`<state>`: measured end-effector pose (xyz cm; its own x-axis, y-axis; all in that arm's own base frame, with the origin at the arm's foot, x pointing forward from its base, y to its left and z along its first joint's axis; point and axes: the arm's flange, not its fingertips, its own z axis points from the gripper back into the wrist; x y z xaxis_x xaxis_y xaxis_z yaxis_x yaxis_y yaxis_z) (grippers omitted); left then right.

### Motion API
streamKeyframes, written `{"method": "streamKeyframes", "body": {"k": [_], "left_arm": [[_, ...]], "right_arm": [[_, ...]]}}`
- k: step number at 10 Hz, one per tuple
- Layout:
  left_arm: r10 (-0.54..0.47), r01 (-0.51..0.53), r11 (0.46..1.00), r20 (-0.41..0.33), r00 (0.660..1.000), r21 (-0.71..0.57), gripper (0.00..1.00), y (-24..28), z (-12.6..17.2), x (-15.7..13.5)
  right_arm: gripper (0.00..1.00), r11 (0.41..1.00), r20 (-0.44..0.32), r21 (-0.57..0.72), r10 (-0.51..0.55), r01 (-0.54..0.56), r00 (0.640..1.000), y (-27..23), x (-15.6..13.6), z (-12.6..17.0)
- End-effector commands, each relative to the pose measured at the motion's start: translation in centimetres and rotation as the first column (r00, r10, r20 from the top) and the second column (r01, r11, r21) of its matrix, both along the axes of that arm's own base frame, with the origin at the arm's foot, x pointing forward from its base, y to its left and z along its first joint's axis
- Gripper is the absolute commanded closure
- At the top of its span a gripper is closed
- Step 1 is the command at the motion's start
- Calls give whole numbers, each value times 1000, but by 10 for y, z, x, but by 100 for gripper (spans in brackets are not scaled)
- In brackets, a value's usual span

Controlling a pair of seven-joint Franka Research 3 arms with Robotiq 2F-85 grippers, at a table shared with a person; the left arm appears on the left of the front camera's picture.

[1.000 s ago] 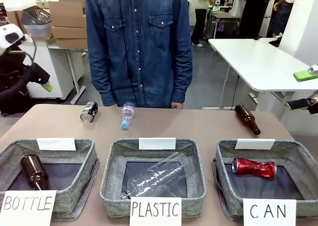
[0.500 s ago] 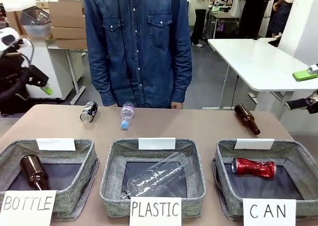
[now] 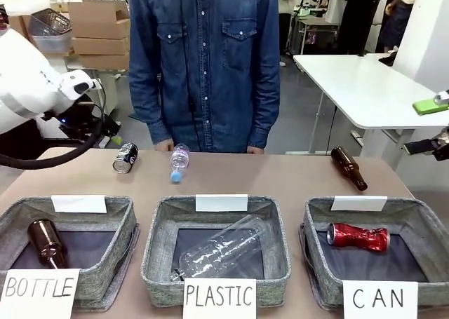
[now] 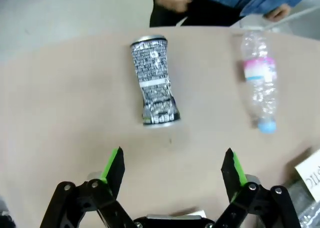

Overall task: Sort the can waste into the basket.
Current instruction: Pick up the can waste from the table and place it in the right Fabric basket.

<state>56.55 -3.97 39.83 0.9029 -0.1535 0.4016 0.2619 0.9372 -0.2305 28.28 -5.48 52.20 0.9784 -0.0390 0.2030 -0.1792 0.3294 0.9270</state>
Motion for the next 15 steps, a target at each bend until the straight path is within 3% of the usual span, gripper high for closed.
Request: {"method": "streamKeyframes", "body": {"k": [1, 3, 6, 8, 10, 11, 13, 15], "left_arm": [[-78, 79, 997, -42, 996, 11, 0, 0, -19, 31], [-144, 151, 987, -98, 985, 64, 0, -4, -46, 57], [-126, 142, 986, -164, 978, 87, 0, 0, -63, 70], [-220, 197, 973, -217, 951, -123, 0, 63, 3, 34], [-306, 242, 894, -121, 944, -377, 0, 143, 60, -15], [-346, 270, 854, -97, 933, -445, 0, 165, 66, -32], [-342, 233, 827, -131, 930, -511, 0, 203, 66, -56], [-251, 170, 783, -55, 966, -598, 0, 240, 68, -81]], "right_arm": [[0, 1000, 22, -7, 15, -15, 1000, -2, 0, 1], [0, 1000, 22, -7, 15, -15, 1000, -2, 0, 1], [0, 1000, 22, -7, 15, -15, 1000, -2, 0, 1], [0, 1000, 22, -7, 15, -15, 1000, -2, 0, 1], [0, 1000, 22, -7, 15, -15, 1000, -2, 0, 1], [0, 1000, 22, -7, 15, -15, 1000, -2, 0, 1], [0, 1000, 22, -7, 15, -15, 1000, -2, 0, 1], [0, 1000, 22, -7, 15, -15, 1000, -2, 0, 1]]}}
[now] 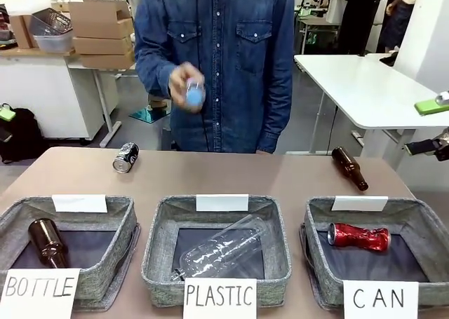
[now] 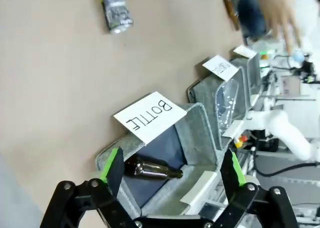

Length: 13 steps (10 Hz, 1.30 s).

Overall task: Sort the can waste into the basket.
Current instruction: Pick up the can waste from the table and place it in the right Fabric basket.

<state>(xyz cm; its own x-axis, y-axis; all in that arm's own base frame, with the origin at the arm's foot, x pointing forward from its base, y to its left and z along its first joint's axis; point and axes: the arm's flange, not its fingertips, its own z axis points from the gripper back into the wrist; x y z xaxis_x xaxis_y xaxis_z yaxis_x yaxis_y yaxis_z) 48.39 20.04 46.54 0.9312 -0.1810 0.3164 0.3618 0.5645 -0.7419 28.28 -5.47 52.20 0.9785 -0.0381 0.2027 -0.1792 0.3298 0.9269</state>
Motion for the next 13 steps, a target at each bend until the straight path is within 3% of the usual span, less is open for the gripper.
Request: {"method": "streamKeyframes", "body": {"k": [1, 11, 13], "left_arm": [[71, -66, 993, 54, 996, -94, 0, 7, 1, -6], [84, -83, 996, 27, 996, -44, 0, -16, 5, 5], [108, -108, 994, 20, 994, 27, 0, -35, 4, 11]], "right_arm": [[0, 1000, 22, -6, 14, -14, 1000, -2, 0, 1], [0, 1000, 22, -6, 14, -14, 1000, -2, 0, 1], [0, 1000, 22, -6, 14, -14, 1000, -2, 0, 1]]}}
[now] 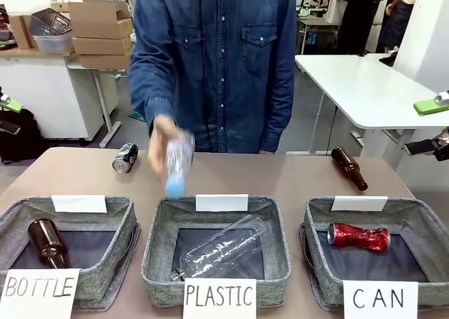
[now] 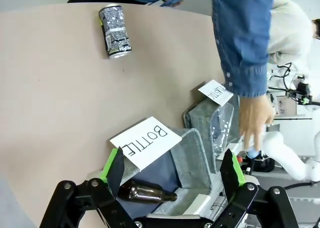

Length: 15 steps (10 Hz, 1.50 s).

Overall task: Sort the can waste into the basket.
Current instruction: Pick up the can waste from the table and place it in the right Fabric basket.

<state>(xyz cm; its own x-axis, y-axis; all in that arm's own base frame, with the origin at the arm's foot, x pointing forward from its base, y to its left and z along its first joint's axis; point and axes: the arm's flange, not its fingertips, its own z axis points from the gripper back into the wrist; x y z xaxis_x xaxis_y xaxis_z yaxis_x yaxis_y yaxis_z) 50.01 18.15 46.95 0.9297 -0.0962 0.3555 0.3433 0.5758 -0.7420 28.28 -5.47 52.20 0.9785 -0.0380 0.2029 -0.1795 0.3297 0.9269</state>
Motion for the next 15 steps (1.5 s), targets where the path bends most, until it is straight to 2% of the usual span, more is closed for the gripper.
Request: {"method": "streamKeyframes", "body": {"k": [1, 3, 4, 5, 7, 11, 12, 14, 15], "left_arm": [[52, -50, 994, -25, 998, 99, 0, -24, 0, -3], [55, -52, 994, -21, 998, 97, 0, -26, 2, -3], [-45, 45, 999, 4, 999, 6, 0, -15, 5, -11], [-15, 17, 998, 28, 1000, -59, 0, 0, 5, -17], [19, -15, 995, 43, 999, -94, 0, 13, 3, -30], [-20, 21, 999, -4, 1000, 31, 0, -29, 3, -5], [-40, 43, 995, -31, 999, 95, 0, -57, -1, 15], [9, 24, 960, -114, 993, 280, 0, -112, -29, 65], [76, -24, 912, -111, 991, 410, 0, -140, -49, 88]], "right_arm": [[0, 1000, 22, -6, 14, -14, 1000, -2, 0, 1], [0, 1000, 22, -6, 14, -14, 1000, -2, 0, 1], [0, 1000, 22, -6, 14, -14, 1000, -2, 0, 1], [0, 1000, 22, -6, 14, -14, 1000, -2, 0, 1], [0, 1000, 22, -6, 14, -14, 1000, -2, 0, 1], [0, 1000, 22, -6, 14, -14, 1000, -2, 0, 1], [0, 1000, 22, -6, 14, -14, 1000, -2, 0, 1], [0, 1000, 22, -6, 14, -14, 1000, -2, 0, 1], [0, 1000, 22, -6, 14, -14, 1000, -2, 0, 1]]}}
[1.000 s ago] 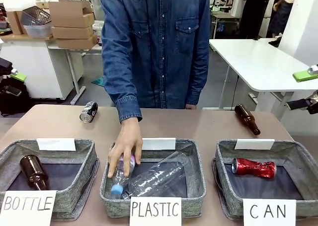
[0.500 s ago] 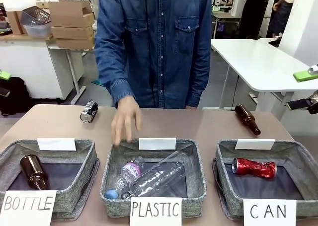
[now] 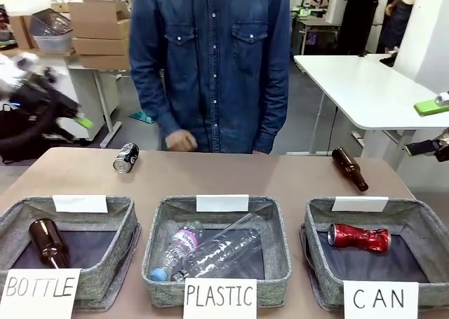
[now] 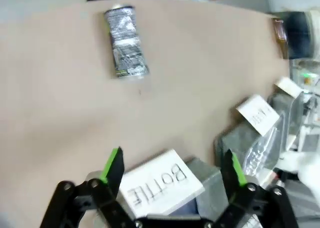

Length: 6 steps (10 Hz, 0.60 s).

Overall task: Sort the can waste into the basket.
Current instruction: Pick up the can waste from the table and place it in the right Fabric basket.

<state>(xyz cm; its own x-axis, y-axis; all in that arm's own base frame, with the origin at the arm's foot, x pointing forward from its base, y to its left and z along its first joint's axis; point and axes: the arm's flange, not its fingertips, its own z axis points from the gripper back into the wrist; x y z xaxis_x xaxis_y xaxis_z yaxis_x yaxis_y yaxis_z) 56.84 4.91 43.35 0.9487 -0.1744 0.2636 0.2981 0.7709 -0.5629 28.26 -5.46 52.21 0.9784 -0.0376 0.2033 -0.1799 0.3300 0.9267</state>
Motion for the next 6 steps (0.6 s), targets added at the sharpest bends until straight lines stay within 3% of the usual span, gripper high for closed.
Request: {"method": "streamKeyframes", "body": {"k": [1, 3, 6], "left_arm": [[57, -47, 978, -43, 997, 202, 0, -30, -30, 35], [110, -112, 956, 24, 994, 272, 0, -58, -52, 64], [77, -62, 944, -33, 996, 325, 0, -82, -80, 82]], "right_arm": [[0, 1000, 22, -6, 13, -13, 1000, -2, 0, 1], [0, 1000, 22, -6, 13, -13, 1000, -2, 0, 1], [0, 1000, 22, -6, 13, -13, 1000, -2, 0, 1]]}}
